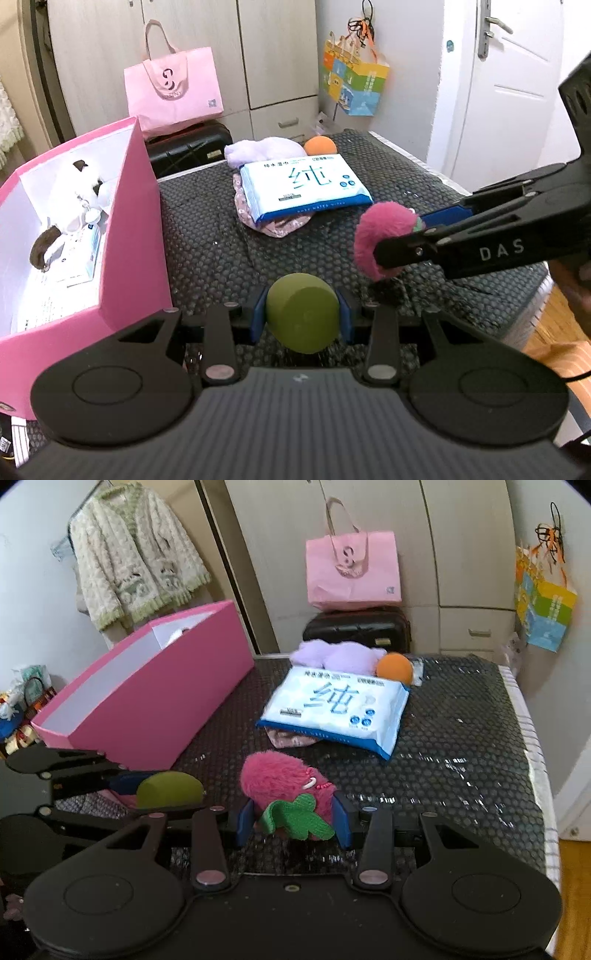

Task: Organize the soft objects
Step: 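Lift the green ball with the left tool while the right tool lifts the strawberry plush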

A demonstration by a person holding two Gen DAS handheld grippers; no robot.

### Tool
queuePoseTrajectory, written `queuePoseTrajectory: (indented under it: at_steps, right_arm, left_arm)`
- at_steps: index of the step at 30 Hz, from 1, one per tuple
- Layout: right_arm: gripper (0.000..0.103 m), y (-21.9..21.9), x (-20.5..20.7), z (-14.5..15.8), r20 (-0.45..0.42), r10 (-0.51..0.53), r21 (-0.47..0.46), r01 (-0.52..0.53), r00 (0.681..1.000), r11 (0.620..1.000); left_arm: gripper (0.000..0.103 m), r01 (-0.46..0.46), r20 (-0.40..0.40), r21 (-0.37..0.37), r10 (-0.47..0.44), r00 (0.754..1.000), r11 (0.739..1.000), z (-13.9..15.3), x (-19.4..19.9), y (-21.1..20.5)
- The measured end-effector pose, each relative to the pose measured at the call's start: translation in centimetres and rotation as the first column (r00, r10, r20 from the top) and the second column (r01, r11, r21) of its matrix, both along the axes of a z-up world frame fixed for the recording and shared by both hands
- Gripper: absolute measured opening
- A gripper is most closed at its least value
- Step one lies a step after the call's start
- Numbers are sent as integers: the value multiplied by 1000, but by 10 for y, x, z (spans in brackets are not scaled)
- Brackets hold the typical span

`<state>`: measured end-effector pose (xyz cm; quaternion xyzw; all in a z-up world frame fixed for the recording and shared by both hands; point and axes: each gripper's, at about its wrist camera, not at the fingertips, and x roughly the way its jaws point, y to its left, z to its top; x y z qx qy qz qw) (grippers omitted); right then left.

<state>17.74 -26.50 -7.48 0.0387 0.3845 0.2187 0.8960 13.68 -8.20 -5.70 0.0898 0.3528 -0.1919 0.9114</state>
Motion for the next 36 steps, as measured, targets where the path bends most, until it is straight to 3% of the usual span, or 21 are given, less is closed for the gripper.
queuePoseTrajectory:
  at_steps: [8, 21, 26, 36]
  right_arm:
    - [49, 13, -19, 16, -50, 36, -71, -39, 998, 997]
    - [49, 50, -56, 31, -150, 205, 1, -207, 967, 978]
    - [50, 69, -65, 42, -157, 285, 18, -285, 946, 958]
    - [50, 107, -72, 71, -126, 434, 43, -432, 892, 901]
  left_arm:
    - [37, 50, -88, -32, -53, 995, 998, 7, -14, 14]
    - [38, 46, -256, -43, -55, 965, 998, 12, -51, 68]
    - [38, 14, -289, -62, -31, 957, 998, 22, -59, 94]
    - [38, 19, -296, -1, -18, 955, 1000, 63, -62, 131]
